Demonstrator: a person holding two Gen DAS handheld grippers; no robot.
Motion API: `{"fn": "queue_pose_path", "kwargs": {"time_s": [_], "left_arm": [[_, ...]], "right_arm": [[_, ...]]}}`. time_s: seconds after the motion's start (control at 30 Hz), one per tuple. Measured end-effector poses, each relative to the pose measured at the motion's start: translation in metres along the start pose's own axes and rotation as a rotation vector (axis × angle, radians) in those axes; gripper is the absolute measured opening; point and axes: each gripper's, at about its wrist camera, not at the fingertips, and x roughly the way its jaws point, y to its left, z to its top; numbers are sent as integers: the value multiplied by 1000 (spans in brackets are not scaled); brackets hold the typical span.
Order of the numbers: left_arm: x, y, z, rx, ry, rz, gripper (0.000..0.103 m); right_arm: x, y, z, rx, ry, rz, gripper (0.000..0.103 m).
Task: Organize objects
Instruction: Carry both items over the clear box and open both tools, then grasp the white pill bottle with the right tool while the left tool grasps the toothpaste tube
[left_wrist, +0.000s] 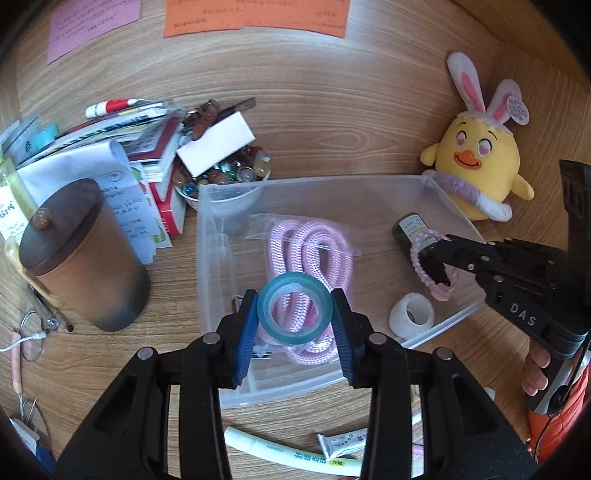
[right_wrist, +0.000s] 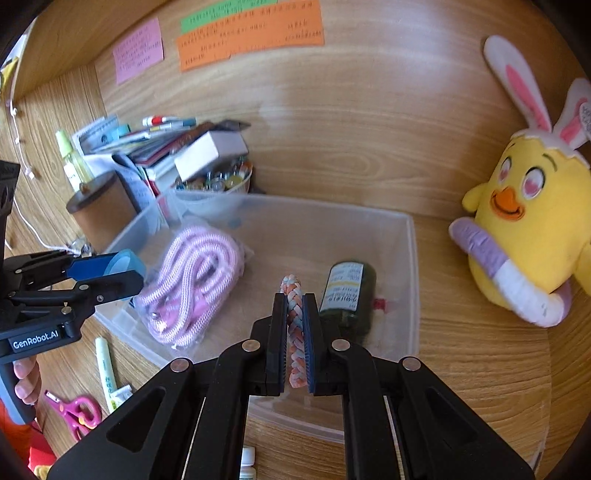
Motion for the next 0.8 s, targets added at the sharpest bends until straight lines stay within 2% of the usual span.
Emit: {"fn": "queue_pose_path", "kwargs": {"time_s": [0.2, 0.23, 0.27, 0.33, 0.4, 0.63, 0.7, 0.8], "left_arm": [[4, -10, -2, 19, 22, -13, 39], [3, -11, -2, 19, 23, -12, 44], [2, -11, -2, 16, 25, -11, 53], [-4, -11, -3, 7, 10, -17, 63], [-10, -11, -4, 8, -4, -15, 64], [-32, -16, -11, 26, -32, -26, 82], [-36, -18, -15, 34, -26, -39, 84], [-40, -22, -23, 51, -13, -56, 85]], "right_arm": [[9, 5, -2, -26, 36, -35, 7], [9, 5, -3, -28, 44, -34, 8], [9, 5, -3, -29, 50, -33, 9], [7, 6, -4, -36, 58, -31, 17], [2, 8, -4, -41, 49, -37, 33], [-28, 16, -10, -64, -11, -47, 53], [-40, 20, -15, -76, -31, -61, 60], [-54, 25, -23, -100, -55, -83, 66]]}}
